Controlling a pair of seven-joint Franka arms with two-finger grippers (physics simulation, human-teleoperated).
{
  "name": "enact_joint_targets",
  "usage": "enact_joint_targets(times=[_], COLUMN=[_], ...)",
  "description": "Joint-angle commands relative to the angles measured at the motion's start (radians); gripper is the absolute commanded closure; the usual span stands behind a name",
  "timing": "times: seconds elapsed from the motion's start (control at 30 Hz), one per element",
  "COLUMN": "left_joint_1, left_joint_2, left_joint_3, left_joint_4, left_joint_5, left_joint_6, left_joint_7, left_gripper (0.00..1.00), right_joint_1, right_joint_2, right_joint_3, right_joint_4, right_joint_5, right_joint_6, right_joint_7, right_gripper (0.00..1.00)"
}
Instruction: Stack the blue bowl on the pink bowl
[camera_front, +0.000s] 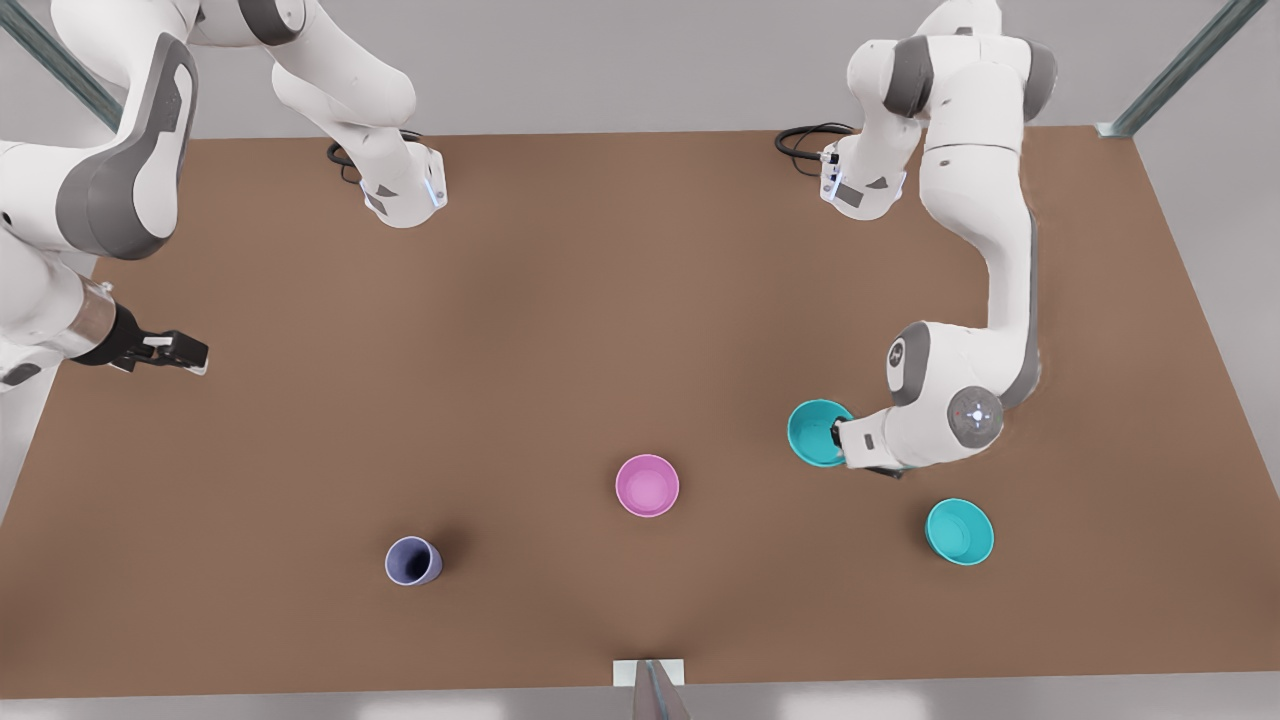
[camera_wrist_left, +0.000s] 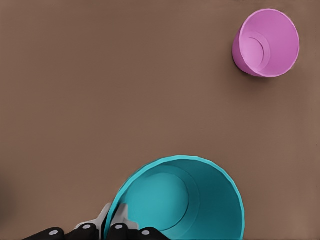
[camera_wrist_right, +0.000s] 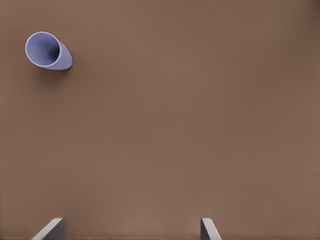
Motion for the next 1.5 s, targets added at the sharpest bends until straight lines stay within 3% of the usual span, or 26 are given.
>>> enact_joint_targets(times=[0.0, 0.13, 0.33, 0.6, 1.07, 1.1, 1.13, 1.2, 1.23, 1.3, 1.33, 1.4, 1.47], left_joint_1=[-0.081, -0.198, -0.211, -0.210, -0.205, -0.204, -0.202, -0.181, -0.167, 0.008, 0.051, 0.111, 0.167], left_joint_2=[0.073, 0.220, 0.345, 0.405, 0.432, 0.432, 0.432, 0.420, 0.376, 0.181, 0.104, 0.000, -0.144], left_joint_3=[-0.005, -0.025, -0.025, -0.025, -0.025, -0.025, -0.025, -0.023, -0.011, -0.011, -0.011, -0.009, -0.028], left_joint_4=[0.098, 0.310, 0.434, 0.469, 0.469, 0.469, 0.468, 0.466, 0.465, 0.465, 0.465, 0.466, 0.428], left_joint_5=[0.003, -0.023, -0.047, -0.101, -0.135, -0.136, -0.136, -0.127, -0.077, 0.051, 0.097, 0.141, 0.204], left_joint_6=[-0.063, -0.061, -0.006, 0.124, 0.178, 0.176, 0.176, 0.117, -0.007, -0.483, -0.590, -0.710, -0.709], left_joint_7=[-0.854, -1.167, -1.200, -1.221, -1.221, -1.217, -1.214, -1.209, -1.188, -0.869, -0.803, -0.630, -0.413], left_gripper=[0.79, 0.79, 0.79, 0.79, 0.79, 0.67, 0.00, 0.00, 0.00, 0.00, 0.00, 0.00, 0.00], right_joint_1=[0.000, 0.000, 0.005, 0.005, 0.005, 0.005, 0.005, 0.005, 0.005, 0.005, 0.005, 0.005, 0.005], right_joint_2=[-0.001, 0.001, 0.001, 0.007, 0.007, 0.007, 0.007, 0.007, 0.007, 0.007, 0.007, 0.007, 0.007], right_joint_3=[0.000, 0.000, 0.000, 0.000, 0.000, 0.000, 0.000, 0.000, 0.000, 0.000, 0.000, 0.000, 0.000], right_joint_4=[0.000, 0.001, 0.000, 0.000, 0.000, 0.000, 0.000, 0.000, 0.000, 0.000, 0.000, 0.000, 0.000], right_joint_5=[0.001, 0.001, 0.001, -0.001, -0.001, -0.001, -0.001, -0.001, -0.001, -0.001, -0.001, -0.001, -0.001], right_joint_6=[-0.009, -0.009, -0.009, -0.009, -0.009, -0.009, -0.009, -0.009, -0.009, -0.009, -0.009, -0.009, -0.009], right_joint_7=[-0.097, -0.097, -0.095, -0.095, -0.095, -0.095, -0.095, -0.095, -0.095, -0.095, -0.097, -0.097, -0.095], right_gripper=[0.00, 0.00, 0.00, 0.00, 0.00, 0.00, 0.00, 0.00, 0.00, 0.00, 0.00, 0.00, 0.00])
